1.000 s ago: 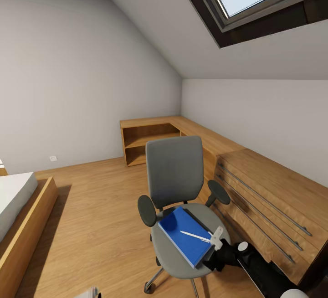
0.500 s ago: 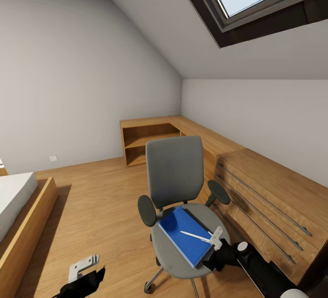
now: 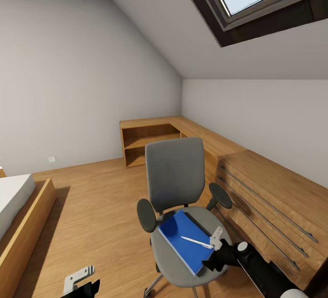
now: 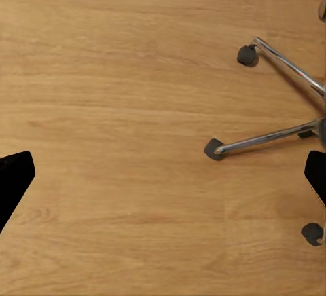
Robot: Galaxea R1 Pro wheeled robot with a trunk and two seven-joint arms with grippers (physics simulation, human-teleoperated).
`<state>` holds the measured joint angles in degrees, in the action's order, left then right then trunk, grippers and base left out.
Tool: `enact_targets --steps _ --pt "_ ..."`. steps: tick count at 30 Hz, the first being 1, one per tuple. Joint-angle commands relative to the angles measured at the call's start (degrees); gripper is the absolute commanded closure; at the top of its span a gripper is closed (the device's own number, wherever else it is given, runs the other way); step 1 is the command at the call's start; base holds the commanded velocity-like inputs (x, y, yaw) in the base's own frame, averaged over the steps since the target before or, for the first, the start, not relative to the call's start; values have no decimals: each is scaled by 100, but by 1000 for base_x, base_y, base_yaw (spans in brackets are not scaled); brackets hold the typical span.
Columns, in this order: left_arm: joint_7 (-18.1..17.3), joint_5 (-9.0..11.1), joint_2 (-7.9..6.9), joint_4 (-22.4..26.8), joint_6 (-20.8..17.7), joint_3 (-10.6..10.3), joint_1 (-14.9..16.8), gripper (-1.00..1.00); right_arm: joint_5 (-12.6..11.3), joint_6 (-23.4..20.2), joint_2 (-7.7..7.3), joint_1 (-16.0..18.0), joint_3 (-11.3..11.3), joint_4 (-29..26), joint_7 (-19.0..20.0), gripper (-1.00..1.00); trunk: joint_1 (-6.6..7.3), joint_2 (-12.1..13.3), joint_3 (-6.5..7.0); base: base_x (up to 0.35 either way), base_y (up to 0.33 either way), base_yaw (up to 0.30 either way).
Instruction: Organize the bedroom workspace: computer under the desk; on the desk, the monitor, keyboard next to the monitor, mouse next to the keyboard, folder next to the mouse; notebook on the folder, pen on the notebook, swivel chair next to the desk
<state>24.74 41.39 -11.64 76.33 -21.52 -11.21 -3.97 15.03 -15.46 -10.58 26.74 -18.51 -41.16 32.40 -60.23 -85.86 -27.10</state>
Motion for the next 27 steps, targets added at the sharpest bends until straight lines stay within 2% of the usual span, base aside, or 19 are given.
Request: enact_targets --steps 1,23,26,27 --pt "50 53 -5 7 3 -13 1 -100 45 -19 -4 1 -13 -12 21 -100 -3 -3 -5 281 0 0" --pt "55 32 -19 14 42 1 1 -100 52 -10 3 -1 -53 2 12 -100 -3 -3 -5 111 0 0" --pt "56 30 -21 81 42 138 1 -100 52 -10 7 0 -56 2 12 -100 -3 -3 -5 18 0 0" --pt "55 32 -20 94 42 257 1 -100 52 -10 9 -1 -56 2 12 -100 -3 -3 -5 8 0 0"
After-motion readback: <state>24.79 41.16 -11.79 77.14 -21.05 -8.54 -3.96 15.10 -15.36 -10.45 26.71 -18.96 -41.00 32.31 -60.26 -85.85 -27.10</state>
